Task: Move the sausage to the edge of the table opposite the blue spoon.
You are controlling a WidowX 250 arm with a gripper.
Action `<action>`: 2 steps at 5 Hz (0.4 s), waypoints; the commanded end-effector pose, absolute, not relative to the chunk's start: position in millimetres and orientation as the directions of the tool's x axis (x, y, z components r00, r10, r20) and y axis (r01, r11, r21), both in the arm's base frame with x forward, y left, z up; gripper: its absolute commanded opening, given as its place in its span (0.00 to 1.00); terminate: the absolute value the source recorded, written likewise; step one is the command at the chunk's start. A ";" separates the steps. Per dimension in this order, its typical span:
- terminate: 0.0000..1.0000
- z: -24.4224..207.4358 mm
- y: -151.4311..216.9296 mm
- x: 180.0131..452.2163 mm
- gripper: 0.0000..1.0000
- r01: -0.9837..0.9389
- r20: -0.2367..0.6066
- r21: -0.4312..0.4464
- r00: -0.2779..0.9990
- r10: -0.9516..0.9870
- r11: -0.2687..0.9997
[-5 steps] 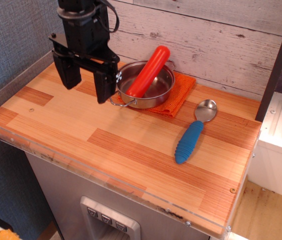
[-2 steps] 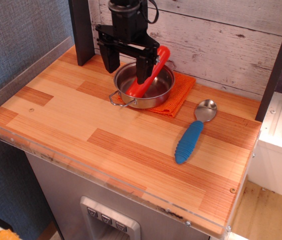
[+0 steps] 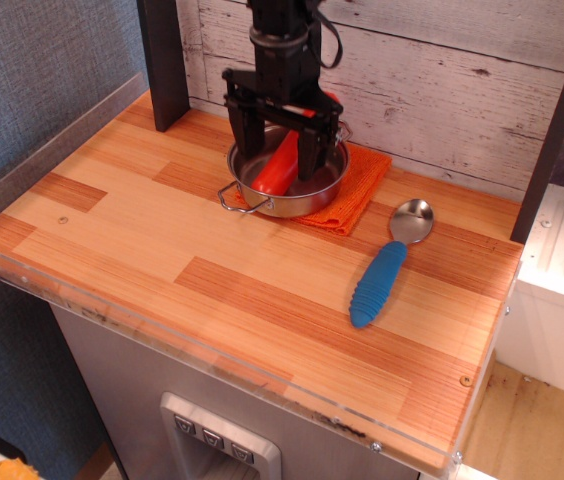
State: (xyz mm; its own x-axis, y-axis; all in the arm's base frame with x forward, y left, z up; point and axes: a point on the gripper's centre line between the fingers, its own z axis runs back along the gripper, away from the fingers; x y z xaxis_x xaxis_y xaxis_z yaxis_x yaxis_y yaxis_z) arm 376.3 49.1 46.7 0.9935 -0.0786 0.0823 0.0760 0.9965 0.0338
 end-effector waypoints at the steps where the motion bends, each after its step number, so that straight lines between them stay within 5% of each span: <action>1: 0.00 47.3 54.4 388.7 1.00 0.068 0.113 0.041 0.991 -0.072 0.997; 2: 0.00 44.6 54.5 387.3 0.00 0.065 0.118 0.043 0.991 -0.070 0.997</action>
